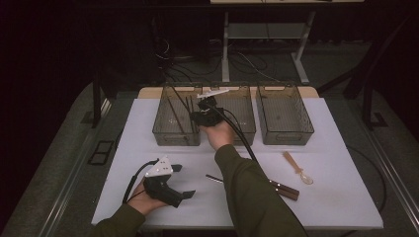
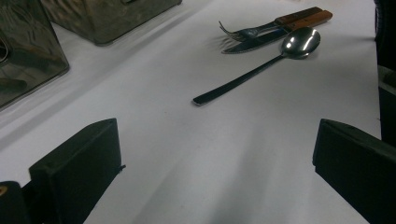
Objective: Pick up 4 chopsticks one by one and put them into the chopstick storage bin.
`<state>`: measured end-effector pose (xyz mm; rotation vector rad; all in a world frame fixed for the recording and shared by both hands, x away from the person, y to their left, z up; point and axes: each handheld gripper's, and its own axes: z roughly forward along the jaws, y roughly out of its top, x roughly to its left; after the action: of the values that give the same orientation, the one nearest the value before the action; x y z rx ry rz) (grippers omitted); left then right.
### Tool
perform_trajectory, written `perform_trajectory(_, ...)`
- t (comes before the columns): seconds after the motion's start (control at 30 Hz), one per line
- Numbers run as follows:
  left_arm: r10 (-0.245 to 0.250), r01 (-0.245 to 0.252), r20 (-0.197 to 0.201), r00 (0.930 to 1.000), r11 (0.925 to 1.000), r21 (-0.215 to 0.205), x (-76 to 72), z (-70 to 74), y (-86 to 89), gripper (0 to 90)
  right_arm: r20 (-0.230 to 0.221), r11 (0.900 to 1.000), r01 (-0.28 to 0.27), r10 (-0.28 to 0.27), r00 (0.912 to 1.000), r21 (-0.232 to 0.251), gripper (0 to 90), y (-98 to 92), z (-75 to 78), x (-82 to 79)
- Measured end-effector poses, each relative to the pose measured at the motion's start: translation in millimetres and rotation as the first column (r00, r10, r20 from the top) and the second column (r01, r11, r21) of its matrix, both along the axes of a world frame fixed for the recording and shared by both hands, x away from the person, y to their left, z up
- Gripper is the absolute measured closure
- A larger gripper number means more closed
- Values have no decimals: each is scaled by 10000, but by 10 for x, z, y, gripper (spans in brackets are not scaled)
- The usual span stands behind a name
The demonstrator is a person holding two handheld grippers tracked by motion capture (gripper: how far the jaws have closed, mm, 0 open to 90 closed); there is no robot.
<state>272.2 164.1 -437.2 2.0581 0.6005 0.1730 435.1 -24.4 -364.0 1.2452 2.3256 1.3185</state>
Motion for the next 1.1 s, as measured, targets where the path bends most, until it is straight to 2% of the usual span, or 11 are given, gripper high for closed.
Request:
perform_trajectory(0.23, -83, 83, -1, 10000, 10000, 6, 4, 3, 4, 1, -202, 9997, 58, -62, 9998, -237, 848, 156, -116, 82)
perform_trajectory(0.47, -121, 121, -31, 9999, 9999, -5, 1, 2, -1, 2, -448, 9984, 68, -93, 9990, -554, 838, 242, -249, 70)
perform_trajectory(0.5, -119, 119, -28, 9999, 9999, -2, 1, 2, -1, 2, -454, 9984, 27, -53, 9990, -570, 805, 247, -247, 64)
perform_trajectory(0.53, -128, 128, -34, 9999, 9999, 6, 2, 1, 0, 1, -455, 9987, 12, -36, 9990, -513, 734, 252, -247, 60)
perform_trajectory(0.67, -116, 116, -76, 9999, 9999, -8, -1, 0, -2, 2, -432, 9983, -13, -13, 9991, -584, 632, 225, -217, 58)
perform_trajectory(0.87, -148, 148, 20, 9999, 9999, 67, 8, 1, 3, 1, -348, 9987, 1, -18, 9994, -509, 535, 131, -145, 47)
perform_trajectory(1.1, -68, 68, -48, 10000, 10000, -1, 3, -2, 0, 2, -131, 9957, -549, 541, 9985, -742, 438, 18, -49, -32)
